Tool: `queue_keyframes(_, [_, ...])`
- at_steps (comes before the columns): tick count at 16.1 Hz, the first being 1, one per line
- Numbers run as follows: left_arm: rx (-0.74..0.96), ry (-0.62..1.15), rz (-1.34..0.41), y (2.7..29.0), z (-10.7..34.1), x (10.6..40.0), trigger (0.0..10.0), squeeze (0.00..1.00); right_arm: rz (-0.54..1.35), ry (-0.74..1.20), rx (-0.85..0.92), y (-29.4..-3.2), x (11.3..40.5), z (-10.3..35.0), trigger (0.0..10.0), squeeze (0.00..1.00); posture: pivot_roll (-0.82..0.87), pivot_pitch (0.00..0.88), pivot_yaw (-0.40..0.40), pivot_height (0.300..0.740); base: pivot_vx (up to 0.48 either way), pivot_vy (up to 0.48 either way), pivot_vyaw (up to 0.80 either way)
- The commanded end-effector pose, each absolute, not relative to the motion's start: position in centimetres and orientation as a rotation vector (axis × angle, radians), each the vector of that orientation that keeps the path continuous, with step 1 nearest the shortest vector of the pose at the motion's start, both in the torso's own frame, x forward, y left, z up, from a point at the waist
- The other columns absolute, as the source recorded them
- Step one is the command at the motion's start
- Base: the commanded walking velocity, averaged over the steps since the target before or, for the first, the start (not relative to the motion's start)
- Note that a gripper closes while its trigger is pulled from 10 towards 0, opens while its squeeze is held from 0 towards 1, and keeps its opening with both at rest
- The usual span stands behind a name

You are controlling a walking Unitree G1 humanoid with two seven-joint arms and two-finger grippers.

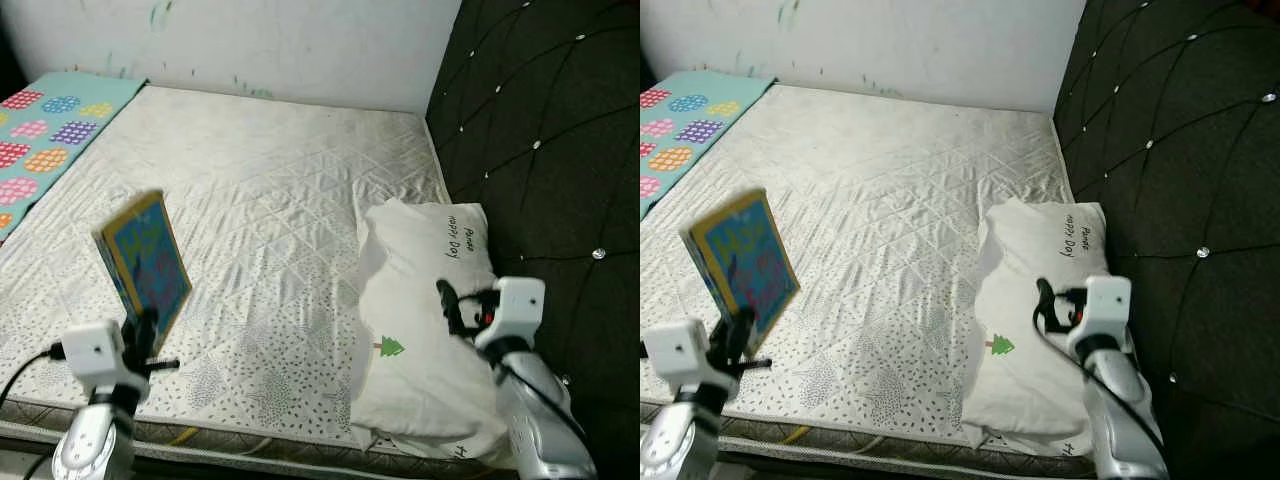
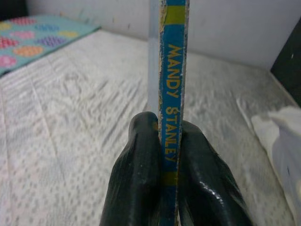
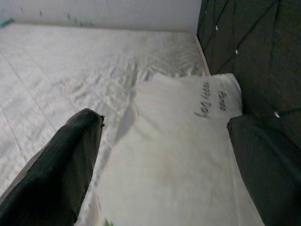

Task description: Clean up the room

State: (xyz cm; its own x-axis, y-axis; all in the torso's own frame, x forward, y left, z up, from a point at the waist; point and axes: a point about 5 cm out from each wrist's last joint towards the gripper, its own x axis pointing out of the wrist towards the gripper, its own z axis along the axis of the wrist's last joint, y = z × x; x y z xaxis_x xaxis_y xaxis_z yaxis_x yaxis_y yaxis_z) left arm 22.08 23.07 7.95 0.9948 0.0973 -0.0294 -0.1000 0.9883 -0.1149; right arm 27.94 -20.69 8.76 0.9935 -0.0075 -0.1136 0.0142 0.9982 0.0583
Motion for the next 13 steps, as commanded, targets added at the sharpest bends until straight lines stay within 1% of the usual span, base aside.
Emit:
queue_keyframes(1, [-0.105,-0.046,0.108,23.4,9.4,22.7,10.0,0.0,-0.029,0.106,0.072,-21.0,28.2,9.1,10.0,0.0,-0.07,0.0,-0.041,0.74,0.0,0.0,0.0])
queue_keyframes(4, [-0.114,-0.039,0.112,23.6,9.1,22.9,10.0,0.0,-0.04,0.102,0.061,-21.2,28.4,9.0,10.0,0.0,-0.07,0.0,-0.034,0.74,0.0,0.0,0.0])
queue_keyframes(7, [-0.121,-0.003,0.138,24.1,8.0,22.2,10.0,0.0,-0.067,0.115,0.037,-22.4,28.0,8.8,10.0,0.0,-0.07,0.0,-0.037,0.74,0.0,0.0,0.0])
queue_keyframes(8, [-0.122,-0.005,0.128,24.0,8.1,22.6,10.0,0.0,-0.08,0.119,0.027,-22.9,27.7,8.7,10.0,0.0,-0.08,0.0,-0.028,0.74,0.0,0.0,0.0])
queue_keyframes(11, [-0.11,-0.018,0.093,23.6,8.4,23.9,10.0,0.0,-0.116,0.111,0.019,-23.4,27.6,8.8,10.0,0.0,-0.1,0.0,-0.016,0.74,0.0,0.0,0.0])
queue_keyframes(13, [-0.112,-0.03,0.089,23.7,8.7,24.5,10.0,0.0,-0.117,0.107,0.02,-23.2,27.6,8.9,10.0,0.0,-0.11,0.0,-0.017,0.74,0.0,0.0,-0.8])
